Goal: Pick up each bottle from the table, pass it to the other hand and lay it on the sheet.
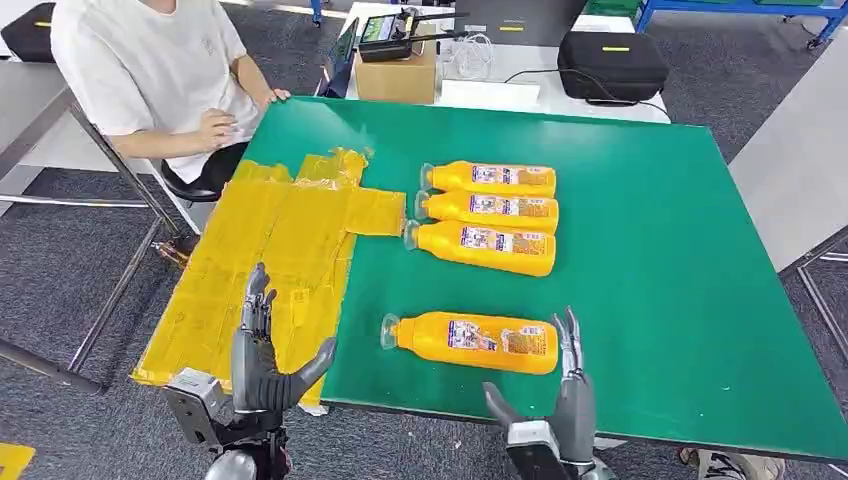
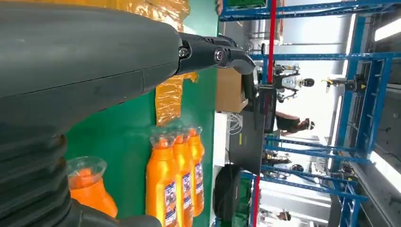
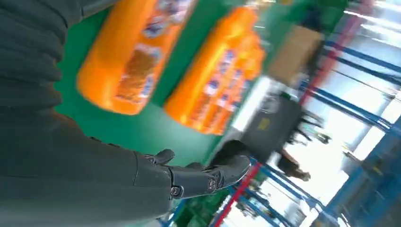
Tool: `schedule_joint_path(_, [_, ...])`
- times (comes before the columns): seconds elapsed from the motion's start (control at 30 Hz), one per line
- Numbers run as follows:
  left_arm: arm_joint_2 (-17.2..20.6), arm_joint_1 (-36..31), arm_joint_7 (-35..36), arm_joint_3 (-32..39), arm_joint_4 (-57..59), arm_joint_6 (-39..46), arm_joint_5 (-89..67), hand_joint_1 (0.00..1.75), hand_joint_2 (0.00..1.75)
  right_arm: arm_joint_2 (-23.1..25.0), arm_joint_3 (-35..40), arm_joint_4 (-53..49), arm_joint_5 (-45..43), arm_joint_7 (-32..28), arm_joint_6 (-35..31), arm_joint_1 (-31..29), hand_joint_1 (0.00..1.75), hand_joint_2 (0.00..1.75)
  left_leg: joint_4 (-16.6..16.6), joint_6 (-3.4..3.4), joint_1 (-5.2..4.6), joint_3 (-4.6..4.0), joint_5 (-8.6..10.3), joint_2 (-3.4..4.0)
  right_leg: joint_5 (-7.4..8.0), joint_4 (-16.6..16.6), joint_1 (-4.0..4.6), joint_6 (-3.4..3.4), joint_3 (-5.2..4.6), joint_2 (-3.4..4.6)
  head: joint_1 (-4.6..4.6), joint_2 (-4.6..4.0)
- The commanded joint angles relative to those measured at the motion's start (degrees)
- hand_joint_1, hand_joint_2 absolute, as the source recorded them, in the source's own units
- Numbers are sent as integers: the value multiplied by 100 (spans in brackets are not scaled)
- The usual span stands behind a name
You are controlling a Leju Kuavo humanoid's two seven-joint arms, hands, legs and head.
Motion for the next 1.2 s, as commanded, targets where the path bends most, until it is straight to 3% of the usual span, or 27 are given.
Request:
schedule_joint_path(0.03, [154,-75,-49,-159,348,-168,24,0,175,-970,-15,676,1471,656,457,-526,0,175,-13,11,-1,16,0,-1,2,-15,2,-13,17,2,0,0])
schedule_joint_path(0.2, [186,-180,22,-241,339,-378,24,0,175,-1413,114,1079,2096,1106,1067,-889,0,175,-16,15,0,18,2,-1,5,-20,4,-17,19,1,-2,0])
schedule_joint_path(0.7, [173,-268,36,-279,452,-531,14,0,175,-1588,234,1217,2157,1149,1600,-1114,0,175,-17,17,0,21,-1,4,4,-19,5,-23,19,8,-2,0])
schedule_joint_path(1.03, [169,-430,34,-386,628,-681,-3,0,175,-1382,588,1961,2217,968,2008,-1959,0,175,-12,10,0,12,0,13,6,-11,4,-16,7,15,-2,0])
schedule_joint_path(1.2, [164,-438,32,-397,637,-685,-3,0,175,-1333,619,2055,2224,976,2018,-2026,0,175,-24,18,2,31,0,12,7,-24,9,-30,24,17,-2,0])
